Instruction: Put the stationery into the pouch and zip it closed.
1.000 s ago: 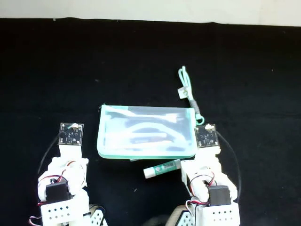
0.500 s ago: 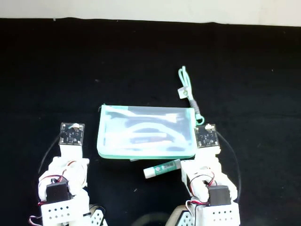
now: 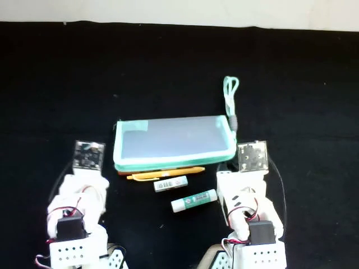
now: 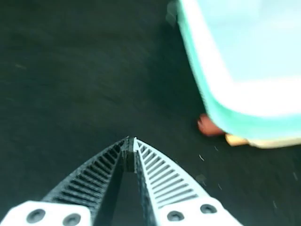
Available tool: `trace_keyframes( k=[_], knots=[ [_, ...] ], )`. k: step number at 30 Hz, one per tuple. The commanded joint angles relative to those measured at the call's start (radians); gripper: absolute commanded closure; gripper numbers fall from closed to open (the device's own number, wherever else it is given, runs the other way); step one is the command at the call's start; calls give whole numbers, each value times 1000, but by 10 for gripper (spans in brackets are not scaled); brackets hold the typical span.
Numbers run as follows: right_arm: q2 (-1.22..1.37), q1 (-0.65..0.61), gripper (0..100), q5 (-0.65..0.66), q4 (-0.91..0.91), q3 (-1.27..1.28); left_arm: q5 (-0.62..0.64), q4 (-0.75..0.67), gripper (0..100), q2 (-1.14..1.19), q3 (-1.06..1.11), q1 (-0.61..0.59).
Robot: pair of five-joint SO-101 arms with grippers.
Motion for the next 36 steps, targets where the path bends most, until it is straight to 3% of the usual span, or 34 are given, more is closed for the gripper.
trace_keyframes(
  k=[1, 6, 11, 13, 16, 19, 22, 24, 30, 36],
  knots=[
    [-4, 13, 992, 77, 38, 77, -40, -9, 988, 10, -194, -77],
    [-5, 61, 992, 420, 426, -125, -169, 292, 915, 10, -438, -68],
    [-4, 202, 992, 822, 464, -234, -250, 307, 889, 5, -513, -70],
    [-4, 278, 992, 872, 466, -321, -250, 313, 889, 12, -590, -70],
    [5, 374, 992, 806, 460, -513, -249, 318, 889, 15, -707, -67],
    [12, 397, 979, 638, 467, -714, -249, 351, 888, 54, -805, -67],
    [108, 394, 866, 465, 475, -878, -218, 364, 889, 177, -972, -65],
    [248, 360, 799, 382, 503, -997, -155, 354, 889, 291, -1119, -64],
    [803, 139, 795, 264, 605, -1442, -120, 385, 891, 719, -1520, 44],
    [1371, 84, 793, 250, 644, -1745, -126, 405, 888, 1170, -1667, 70]
  ],
)
